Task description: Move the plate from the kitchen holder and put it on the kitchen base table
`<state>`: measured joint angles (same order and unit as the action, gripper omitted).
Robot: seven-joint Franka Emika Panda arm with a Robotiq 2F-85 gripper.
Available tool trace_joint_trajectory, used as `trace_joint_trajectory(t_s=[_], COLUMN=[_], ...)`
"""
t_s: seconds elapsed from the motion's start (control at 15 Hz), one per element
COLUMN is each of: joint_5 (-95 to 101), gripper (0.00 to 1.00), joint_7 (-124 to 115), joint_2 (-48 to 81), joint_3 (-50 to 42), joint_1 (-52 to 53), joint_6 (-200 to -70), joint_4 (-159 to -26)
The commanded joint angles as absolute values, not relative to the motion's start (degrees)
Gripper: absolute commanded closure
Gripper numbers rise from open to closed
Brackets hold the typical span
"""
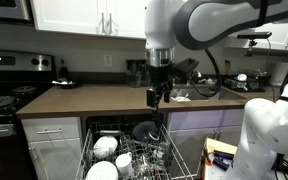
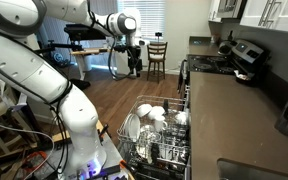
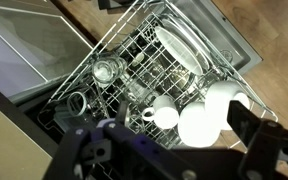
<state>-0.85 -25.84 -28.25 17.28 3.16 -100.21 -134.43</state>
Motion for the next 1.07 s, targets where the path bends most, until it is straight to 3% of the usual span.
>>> trace_joint_trajectory(t_s=[0.0, 0.47, 1.0], joint_5=[2.2, 3.2, 2.7], gripper=[0.00, 0.00, 0.00], joint_7=[-20.2, -6.1, -8.2], joint_2=[-23.6, -18.0, -17.2], joint_3=[16.3, 13.0, 12.4], joint_1=[5.2, 8.0, 8.0], joint_6=[-101.8, -101.7, -101.0], joint_4=[-134.1, -135.4, -135.6])
